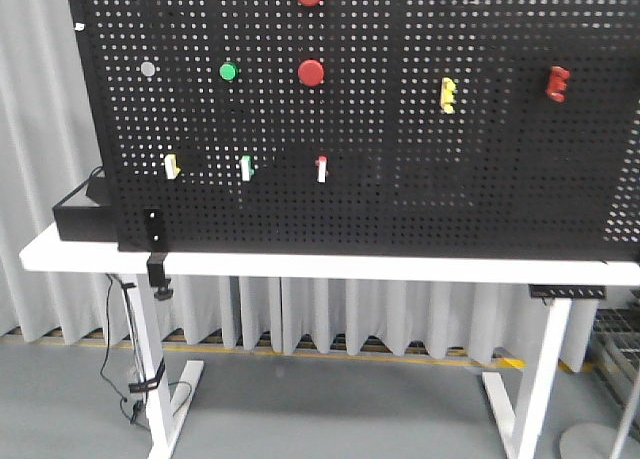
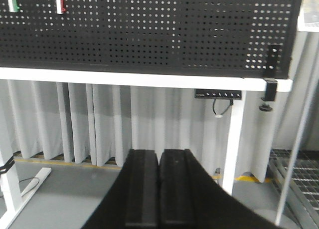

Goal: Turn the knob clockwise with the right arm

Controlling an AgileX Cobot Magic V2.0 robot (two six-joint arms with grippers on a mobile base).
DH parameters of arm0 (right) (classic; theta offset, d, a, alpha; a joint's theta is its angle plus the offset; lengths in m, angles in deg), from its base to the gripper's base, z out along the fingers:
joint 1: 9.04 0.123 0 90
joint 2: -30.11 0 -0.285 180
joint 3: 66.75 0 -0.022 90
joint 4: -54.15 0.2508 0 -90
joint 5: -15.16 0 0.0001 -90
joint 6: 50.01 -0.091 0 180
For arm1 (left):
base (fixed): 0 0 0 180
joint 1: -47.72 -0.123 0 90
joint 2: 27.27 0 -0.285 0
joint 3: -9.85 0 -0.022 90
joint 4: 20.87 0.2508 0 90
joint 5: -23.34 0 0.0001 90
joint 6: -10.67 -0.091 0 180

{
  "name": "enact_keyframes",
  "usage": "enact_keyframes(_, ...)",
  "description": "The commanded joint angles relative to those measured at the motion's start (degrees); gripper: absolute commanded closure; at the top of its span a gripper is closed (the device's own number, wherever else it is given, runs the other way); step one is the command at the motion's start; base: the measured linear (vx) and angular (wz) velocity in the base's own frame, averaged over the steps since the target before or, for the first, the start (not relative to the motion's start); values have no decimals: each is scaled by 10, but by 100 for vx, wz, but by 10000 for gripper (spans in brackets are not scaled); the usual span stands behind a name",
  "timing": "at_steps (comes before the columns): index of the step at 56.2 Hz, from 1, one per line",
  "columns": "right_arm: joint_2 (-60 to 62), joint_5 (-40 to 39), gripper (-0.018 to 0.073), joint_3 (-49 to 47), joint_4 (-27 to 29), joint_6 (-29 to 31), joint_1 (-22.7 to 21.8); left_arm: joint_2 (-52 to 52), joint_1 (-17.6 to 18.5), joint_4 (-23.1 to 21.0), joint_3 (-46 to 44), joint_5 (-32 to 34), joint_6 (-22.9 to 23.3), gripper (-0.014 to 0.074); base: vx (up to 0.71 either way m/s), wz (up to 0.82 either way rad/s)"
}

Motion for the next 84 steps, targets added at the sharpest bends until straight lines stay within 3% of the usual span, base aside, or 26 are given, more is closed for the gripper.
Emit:
enact_keyframes(1,7,-48,566,4,-3,0,-2,-9,4,-3,19,49,1,603,35,4)
enact_keyframes(84,7,-48,566,4,-3,0,-2,-9,4,-3,19,49,1,603,29,-3)
